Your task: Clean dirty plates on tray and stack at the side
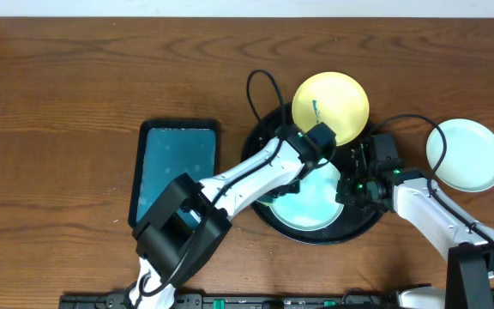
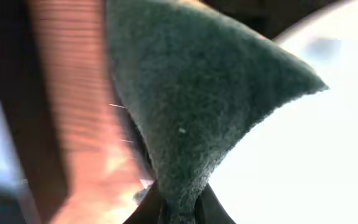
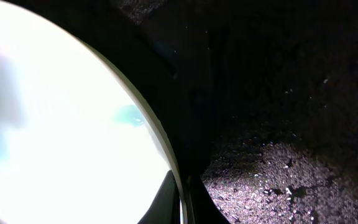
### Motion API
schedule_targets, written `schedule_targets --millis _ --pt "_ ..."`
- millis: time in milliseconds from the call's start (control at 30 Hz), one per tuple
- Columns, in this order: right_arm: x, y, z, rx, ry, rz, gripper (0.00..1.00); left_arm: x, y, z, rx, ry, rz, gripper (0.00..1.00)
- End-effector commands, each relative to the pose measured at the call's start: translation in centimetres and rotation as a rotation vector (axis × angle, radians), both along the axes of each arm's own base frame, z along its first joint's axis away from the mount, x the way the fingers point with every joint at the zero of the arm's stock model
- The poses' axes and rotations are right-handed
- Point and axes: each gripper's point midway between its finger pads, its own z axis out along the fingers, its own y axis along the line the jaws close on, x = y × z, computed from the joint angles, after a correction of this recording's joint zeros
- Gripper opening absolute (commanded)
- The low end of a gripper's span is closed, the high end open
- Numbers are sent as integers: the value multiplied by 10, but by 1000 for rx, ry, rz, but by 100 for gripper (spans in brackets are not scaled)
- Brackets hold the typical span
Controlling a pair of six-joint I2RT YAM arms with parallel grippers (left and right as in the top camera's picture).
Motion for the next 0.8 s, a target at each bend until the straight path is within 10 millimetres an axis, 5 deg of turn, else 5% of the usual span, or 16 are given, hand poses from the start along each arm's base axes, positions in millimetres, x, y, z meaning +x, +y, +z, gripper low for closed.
schedule_targets --millis 0,200,400,567,767 --pt "5 -27 -7 -158 -26 -1 1 17 15 41 6 -105 -11 8" --pt "15 -26 13 -164 -105 62 1 18 40 121 -117 -236 -10 7" --pt "25 -21 65 -154 -229 78 1 20 118 170 -110 -341 100 8" --pt "26 -29 105 -274 -312 79 1 12 174 154 -118 -303 226 8" --pt "25 -38 128 -450 -368 93 1 5 180 90 -284 -168 227 8"
